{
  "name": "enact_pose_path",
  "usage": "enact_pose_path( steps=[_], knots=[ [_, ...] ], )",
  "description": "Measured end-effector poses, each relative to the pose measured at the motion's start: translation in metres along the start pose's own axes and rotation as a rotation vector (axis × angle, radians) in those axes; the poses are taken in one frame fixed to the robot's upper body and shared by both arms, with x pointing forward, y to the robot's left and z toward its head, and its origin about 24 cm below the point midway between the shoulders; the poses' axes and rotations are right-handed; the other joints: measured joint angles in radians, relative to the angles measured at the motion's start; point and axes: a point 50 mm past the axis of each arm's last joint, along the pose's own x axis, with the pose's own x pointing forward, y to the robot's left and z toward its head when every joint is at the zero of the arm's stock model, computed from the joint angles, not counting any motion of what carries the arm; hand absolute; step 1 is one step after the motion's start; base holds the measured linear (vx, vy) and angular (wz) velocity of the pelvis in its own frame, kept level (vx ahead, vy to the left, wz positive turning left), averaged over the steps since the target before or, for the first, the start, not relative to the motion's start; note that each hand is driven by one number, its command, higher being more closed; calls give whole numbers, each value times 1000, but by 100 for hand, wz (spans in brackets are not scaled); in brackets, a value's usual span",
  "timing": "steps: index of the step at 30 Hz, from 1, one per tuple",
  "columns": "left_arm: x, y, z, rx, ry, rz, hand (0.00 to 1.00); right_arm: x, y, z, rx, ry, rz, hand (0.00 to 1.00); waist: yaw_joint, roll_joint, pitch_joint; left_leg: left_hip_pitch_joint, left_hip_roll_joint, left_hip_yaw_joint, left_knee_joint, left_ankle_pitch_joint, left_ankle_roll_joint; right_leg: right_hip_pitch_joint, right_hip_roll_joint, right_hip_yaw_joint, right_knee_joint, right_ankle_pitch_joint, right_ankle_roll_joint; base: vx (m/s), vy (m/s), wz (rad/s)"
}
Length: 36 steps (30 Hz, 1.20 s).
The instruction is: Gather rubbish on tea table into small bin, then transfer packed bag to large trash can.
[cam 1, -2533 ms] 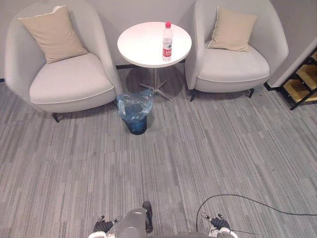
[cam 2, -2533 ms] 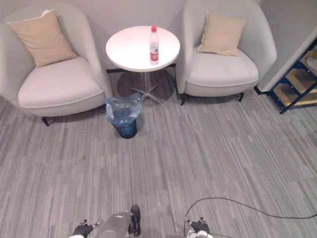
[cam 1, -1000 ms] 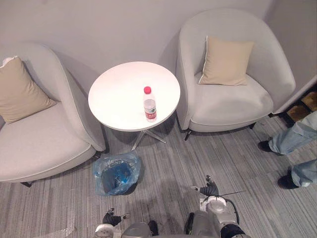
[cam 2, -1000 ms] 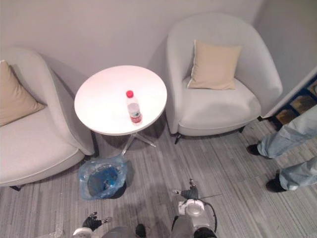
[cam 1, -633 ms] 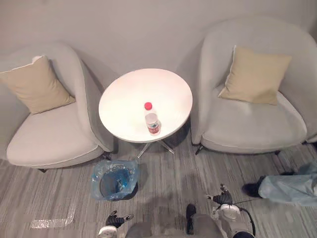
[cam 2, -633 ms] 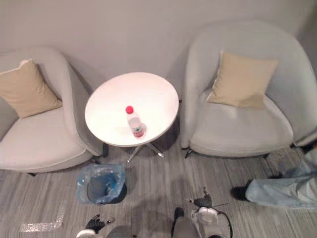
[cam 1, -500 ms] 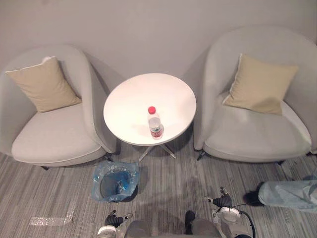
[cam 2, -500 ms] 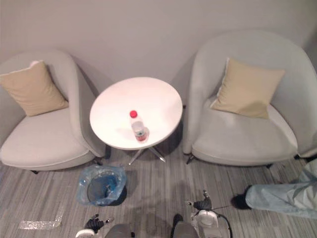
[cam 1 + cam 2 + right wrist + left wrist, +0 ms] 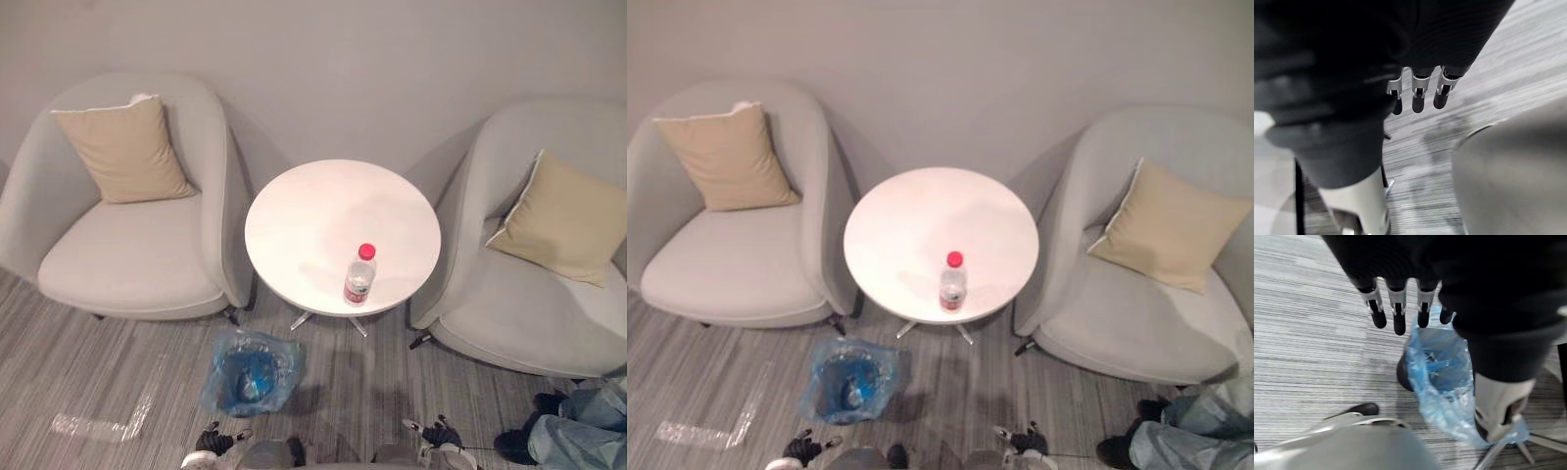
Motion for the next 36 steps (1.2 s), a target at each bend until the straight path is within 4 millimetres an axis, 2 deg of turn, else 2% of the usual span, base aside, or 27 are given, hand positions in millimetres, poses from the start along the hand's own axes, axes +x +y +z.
enact_pose_path(
  steps=[2, 3, 5, 6, 7, 8, 9, 10, 13, 16, 19, 22, 26, 31, 36],
  knots=[
    [0, 0, 0, -3, 0, 0, 0, 0, 0, 0, 5, 2, 5, 0, 0, 1, 0, 7, 5, -30, -2, -1, 1, -14, 25, 1, 1, -40, -19, 173, -62, 65],
    [0, -1, 1, -21, -2, 2, 0, 0, 0, 1, 22, -2, 6, 0, 0, 6, 2, 18, 15, -64, -9, -1, 1, -42, 68, 24, -20, -63, -30, 160, -97, 56],
    [0, -2, 0, -49, 2, 6, 0, 0, 0, 2, 27, -6, 8, 0, -2, 11, 2, 27, 23, -84, -7, -4, -4, -50, 102, 60, -80, -63, -44, 156, -123, 56],
    [-1, 0, -4, -70, 12, 13, 0, -1, 1, -1, 30, 1, 11, 0, -2, 0, -4, 33, 17, -89, 6, -18, -27, -42, 109, 81, -191, 17, -61, 181, -174, 50],
    [-1, 0, -6, -101, 20, 20, 0, -2, 4, -4, 40, 8, 17, 0, 5, -10, -15, 36, 15, -101, 18, -43, -48, -25, 104, 81, -215, 21, -58, 176, -175, 35],
    [-2, -2, -6, -114, 24, 19, 0, -2, 2, -4, 40, 8, 12, 0, 6, 1, -19, 35, 24, -102, 26, -46, -51, -22, 110, 76, -216, 21, -59, 170, -147, 16],
    [-3, -8, -10, -139, 35, 9, 0, -2, -5, -5, 38, 10, -4, 0, 8, 28, -34, 34, 48, -101, 32, -47, -55, -2, 130, 66, -250, 27, -67, 176, -129, 5],
    [-5, -13, -13, -168, 46, 6, 0, -2, -10, -5, 39, 10, -16, 0, 8, 42, -37, 40, 68, -101, 32, -57, -72, 20, 148, 56, -281, 28, -69, 176, -126, 5],
    [-5, -17, -15, -182, 52, -1, 0, -2, -13, -7, 36, 14, -28, 0, 10, 60, -44, 70, 96, -103, 7, -53, -83, 71, 177, 41, -337, 39, -85, 84, -107, 3],
    [-6, -17, -16, -181, 54, -1, 0, -2, -13, -8, 34, 17, -28, 0, 12, 59, -48, 76, 103, -107, -19, -47, -92, 90, 186, 35, -379, 53, -90, 2, -42, 5],
    [-5, -16, -15, -175, 51, -1, 0, -2, -13, -8, 19, 18, -27, 0, 15, 59, -54, 66, 102, -109, -35, -31, -89, 110, 191, 35, -457, 101, -84, -37, 26, 0],
    [-4, -11, -14, -132, 43, 1, 0, -2, -8, -5, -56, 6, -8, 0, 16, 43, -54, 46, 88, -120, -37, -14, -79, 126, 187, 38, -529, 145, -76, -71, 41, 5],
    [-3, -10, -10, -33, 27, -13, 0, -5, 9, 16, -204, -123, 59, 0, 17, 31, -56, 30, 67, -134, -47, 7, -67, 142, 173, 38, -598, 198, -69, -80, 37, 6],
    [-3, -10, -8, 20, 15, -23, 0, -19, 21, 71, -321, -426, 90, 0, 16, 28, -55, 13, 53, -134, -67, 33, -62, 141, 162, 45, -650, 245, -64, -106, 11, -3],
    [-3, -10, -7, 68, 6, -33, 0, -31, 23, 88, -374, -547, 81, 0, 15, 23, -56, 11, 52, -135, -87, 49, -65, 143, 162, 46, -682, 270, -65, -56, -13, -1]
  ],
)
